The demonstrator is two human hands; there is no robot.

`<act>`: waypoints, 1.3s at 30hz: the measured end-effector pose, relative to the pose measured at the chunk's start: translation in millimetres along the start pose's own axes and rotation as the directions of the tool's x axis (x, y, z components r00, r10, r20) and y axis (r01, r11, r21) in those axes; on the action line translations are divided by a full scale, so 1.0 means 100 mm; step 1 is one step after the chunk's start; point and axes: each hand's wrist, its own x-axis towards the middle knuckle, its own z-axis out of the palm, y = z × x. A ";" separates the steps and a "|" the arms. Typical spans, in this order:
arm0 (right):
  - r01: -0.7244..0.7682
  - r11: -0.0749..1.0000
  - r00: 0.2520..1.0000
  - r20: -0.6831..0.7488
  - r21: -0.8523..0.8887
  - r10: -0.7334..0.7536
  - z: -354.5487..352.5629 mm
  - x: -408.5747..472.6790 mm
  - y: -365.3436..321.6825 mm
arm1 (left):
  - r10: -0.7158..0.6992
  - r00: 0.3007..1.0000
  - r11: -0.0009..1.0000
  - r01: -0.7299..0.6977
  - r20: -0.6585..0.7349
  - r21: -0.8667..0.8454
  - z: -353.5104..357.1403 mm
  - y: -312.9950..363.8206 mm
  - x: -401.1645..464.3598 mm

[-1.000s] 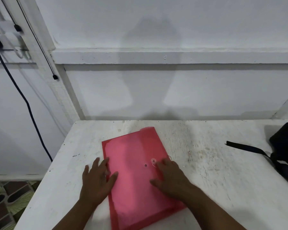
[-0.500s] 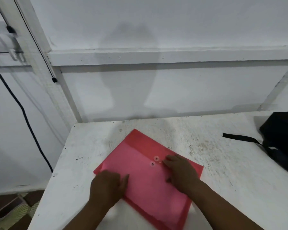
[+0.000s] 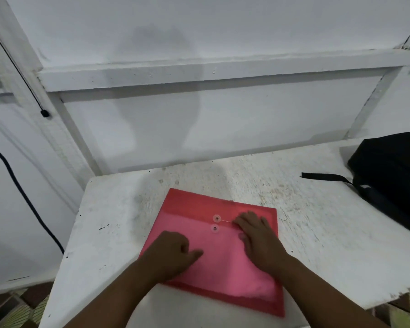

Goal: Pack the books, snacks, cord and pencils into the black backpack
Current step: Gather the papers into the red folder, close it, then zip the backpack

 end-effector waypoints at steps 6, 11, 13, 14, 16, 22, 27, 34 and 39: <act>0.119 0.986 0.987 0.092 0.113 -0.130 -0.21 0.15 0.24 | 0.211 0.928 0.974 -0.171 -0.308 0.151 0.17 -0.17 0.35; 0.154 0.986 0.988 0.001 0.069 -0.154 -0.20 0.27 0.21 | 0.160 0.985 0.938 -0.133 -0.060 0.319 0.51 -0.31 0.37; 0.144 0.989 0.987 -0.074 -0.019 -0.145 -0.15 0.30 0.14 | 0.150 0.987 0.934 -0.121 -0.063 0.335 0.51 -0.30 0.38; 0.124 0.990 0.986 -0.104 -0.069 -0.131 -0.13 0.31 0.09 | 0.146 0.988 0.932 -0.117 -0.059 0.344 0.50 -0.30 0.39; 0.092 0.987 0.981 -0.158 -0.129 -0.112 -0.09 0.34 0.04 | 0.130 0.990 0.926 -0.102 -0.054 0.362 0.50 -0.29 0.38; 0.164 0.908 0.971 -0.102 -0.386 -0.218 -0.02 0.42 0.04 | 0.111 0.990 0.940 -0.077 -0.086 0.334 0.52 -0.26 0.33; 0.256 0.832 0.942 -0.065 -0.492 -0.329 0.02 0.36 0.07 | 0.081 0.986 0.952 -0.033 -0.147 0.305 0.58 -0.23 0.32; 0.351 0.811 0.921 0.018 -0.468 -0.389 -0.05 0.31 -0.19 | 0.072 0.985 0.967 -0.030 -0.158 0.253 0.56 -0.23 0.32; 0.311 0.780 0.934 0.023 -0.543 -0.356 -0.17 0.26 -0.18 | 0.075 0.983 0.972 -0.034 -0.167 0.233 0.55 -0.25 0.33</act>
